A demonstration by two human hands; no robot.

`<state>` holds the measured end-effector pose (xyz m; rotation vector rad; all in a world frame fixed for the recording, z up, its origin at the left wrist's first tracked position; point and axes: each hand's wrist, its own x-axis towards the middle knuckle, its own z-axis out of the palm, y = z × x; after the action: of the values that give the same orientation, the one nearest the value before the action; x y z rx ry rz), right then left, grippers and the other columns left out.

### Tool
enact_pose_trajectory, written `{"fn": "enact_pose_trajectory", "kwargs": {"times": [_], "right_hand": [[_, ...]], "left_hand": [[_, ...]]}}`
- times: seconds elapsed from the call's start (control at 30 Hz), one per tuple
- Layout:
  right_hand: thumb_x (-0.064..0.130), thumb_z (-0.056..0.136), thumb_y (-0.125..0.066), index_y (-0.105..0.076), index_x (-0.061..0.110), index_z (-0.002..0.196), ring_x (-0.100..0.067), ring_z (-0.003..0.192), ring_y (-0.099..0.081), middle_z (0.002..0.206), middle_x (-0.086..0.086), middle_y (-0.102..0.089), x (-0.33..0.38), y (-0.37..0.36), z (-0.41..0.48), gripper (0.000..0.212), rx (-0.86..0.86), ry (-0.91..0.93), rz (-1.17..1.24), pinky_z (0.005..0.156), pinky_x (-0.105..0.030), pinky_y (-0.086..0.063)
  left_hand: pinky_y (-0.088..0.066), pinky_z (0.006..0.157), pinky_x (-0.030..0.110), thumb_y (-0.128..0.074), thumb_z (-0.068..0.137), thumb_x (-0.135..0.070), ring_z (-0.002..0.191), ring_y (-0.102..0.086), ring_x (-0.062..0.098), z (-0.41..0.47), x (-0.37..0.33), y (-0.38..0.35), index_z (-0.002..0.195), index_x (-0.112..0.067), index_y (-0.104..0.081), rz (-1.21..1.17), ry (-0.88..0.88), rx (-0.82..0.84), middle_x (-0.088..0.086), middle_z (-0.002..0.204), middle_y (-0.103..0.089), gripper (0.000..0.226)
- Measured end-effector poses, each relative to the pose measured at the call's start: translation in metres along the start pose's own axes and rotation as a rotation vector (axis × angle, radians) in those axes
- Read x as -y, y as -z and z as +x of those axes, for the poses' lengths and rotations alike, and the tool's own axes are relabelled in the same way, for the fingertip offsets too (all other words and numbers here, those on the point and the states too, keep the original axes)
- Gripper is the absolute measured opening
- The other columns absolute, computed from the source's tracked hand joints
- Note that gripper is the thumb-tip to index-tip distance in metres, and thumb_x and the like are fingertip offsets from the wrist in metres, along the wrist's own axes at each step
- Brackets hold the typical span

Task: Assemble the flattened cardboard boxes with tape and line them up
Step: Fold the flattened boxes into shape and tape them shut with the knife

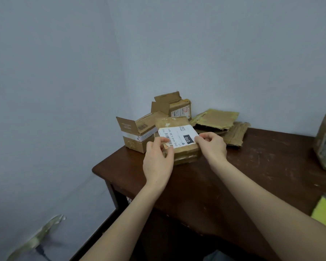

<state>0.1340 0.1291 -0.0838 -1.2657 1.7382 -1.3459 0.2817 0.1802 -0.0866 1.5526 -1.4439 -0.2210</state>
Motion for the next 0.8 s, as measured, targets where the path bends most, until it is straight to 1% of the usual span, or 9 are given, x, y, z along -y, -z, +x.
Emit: {"fn": "enact_pose_trajectory", "kwargs": {"times": [0.13, 0.2, 0.27, 0.37, 0.43, 0.5, 0.6, 0.67, 0.8], "right_hand": [[0.028, 0.080, -0.064, -0.067, 0.028, 0.087, -0.010, 0.085, -0.058, 0.087, 0.010, -0.064, 0.013, -0.008, -0.028, 0.008, 0.069, 0.087, 0.132, 0.074, -0.030, -0.045], [0.025, 0.080, -0.066, -0.068, 0.027, 0.086, -0.007, 0.076, -0.054, 0.079, 0.010, -0.060, 0.022, -0.023, -0.042, 0.007, 0.155, 0.156, 0.196, 0.068, -0.025, -0.042], [0.024, 0.082, -0.068, -0.069, 0.025, 0.093, -0.006, 0.076, -0.053, 0.079, 0.010, -0.058, 0.033, -0.042, -0.052, 0.011, 0.268, 0.203, 0.217, 0.065, -0.020, -0.039], [0.024, 0.085, -0.067, -0.065, 0.021, 0.117, -0.007, 0.098, -0.055, 0.107, 0.005, -0.063, 0.047, -0.072, -0.060, 0.032, 0.460, 0.198, 0.167, 0.080, -0.019, -0.040], [0.021, 0.086, -0.066, -0.055, 0.020, 0.134, -0.013, 0.118, -0.050, 0.131, 0.000, -0.056, 0.050, -0.090, -0.060, 0.049, 0.591, 0.162, 0.125, 0.094, -0.022, -0.038], [0.015, 0.087, -0.064, -0.044, 0.019, 0.144, -0.016, 0.126, -0.046, 0.143, -0.002, -0.048, 0.047, -0.101, -0.057, 0.061, 0.687, 0.126, 0.090, 0.097, -0.023, -0.037], [0.010, 0.086, -0.063, -0.041, 0.020, 0.145, -0.016, 0.126, -0.046, 0.144, -0.002, -0.046, 0.041, -0.104, -0.048, 0.064, 0.657, 0.131, 0.053, 0.097, -0.024, -0.038], [0.012, 0.086, -0.063, -0.045, 0.019, 0.142, -0.018, 0.131, -0.044, 0.143, -0.001, -0.048, 0.036, -0.099, -0.041, 0.060, 0.566, 0.160, -0.003, 0.102, -0.028, -0.036], [0.017, 0.088, -0.060, -0.053, 0.021, 0.134, -0.019, 0.123, -0.050, 0.135, -0.002, -0.054, 0.022, -0.081, -0.025, 0.046, 0.366, 0.127, -0.100, 0.095, -0.029, -0.040]], "left_hand": [[-0.044, 0.065, 0.020, -0.058, 0.089, -0.032, 0.091, -0.054, 0.002, -0.041, -0.004, 0.033, 0.115, -0.038, -0.048, -0.046, -0.010, -0.154, -0.014, 0.104, -0.048, 0.029], [-0.042, 0.065, 0.018, -0.060, 0.087, -0.027, 0.091, -0.054, 0.001, -0.049, 0.007, 0.052, 0.113, -0.037, -0.048, -0.098, 0.007, -0.253, -0.013, 0.105, -0.050, 0.031], [-0.042, 0.069, 0.017, -0.059, 0.087, -0.021, 0.092, -0.055, 0.006, -0.041, 0.026, 0.067, 0.112, -0.032, -0.048, -0.173, 0.038, -0.329, -0.005, 0.107, -0.052, 0.029], [-0.046, 0.081, 0.028, -0.054, 0.091, -0.019, 0.094, -0.054, 0.014, -0.016, 0.062, 0.078, 0.113, -0.025, -0.052, -0.197, 0.183, -0.351, 0.005, 0.112, -0.054, 0.022], [-0.044, 0.087, 0.030, -0.049, 0.094, -0.022, 0.099, -0.053, 0.016, 0.000, 0.085, 0.076, 0.120, -0.020, -0.054, -0.156, 0.282, -0.283, 0.009, 0.120, -0.053, 0.026], [-0.043, 0.099, 0.035, -0.048, 0.095, -0.023, 0.110, -0.053, 0.020, 0.011, 0.101, 0.071, 0.130, -0.017, -0.052, -0.125, 0.348, -0.165, 0.012, 0.130, -0.050, 0.036], [-0.039, 0.107, 0.042, -0.049, 0.093, -0.026, 0.124, -0.047, 0.022, 0.017, 0.110, 0.065, 0.137, -0.020, -0.048, -0.103, 0.356, -0.061, 0.010, 0.139, -0.046, 0.044], [-0.035, 0.108, 0.037, -0.051, 0.093, -0.025, 0.128, -0.041, 0.024, 0.016, 0.104, 0.064, 0.136, -0.018, -0.048, -0.018, 0.317, -0.099, 0.010, 0.140, -0.040, 0.044], [-0.041, 0.097, 0.036, -0.054, 0.087, -0.017, 0.127, -0.038, 0.024, 0.011, 0.068, 0.054, 0.123, -0.017, -0.057, 0.265, 0.019, -0.251, 0.008, 0.134, -0.042, 0.036]]}}
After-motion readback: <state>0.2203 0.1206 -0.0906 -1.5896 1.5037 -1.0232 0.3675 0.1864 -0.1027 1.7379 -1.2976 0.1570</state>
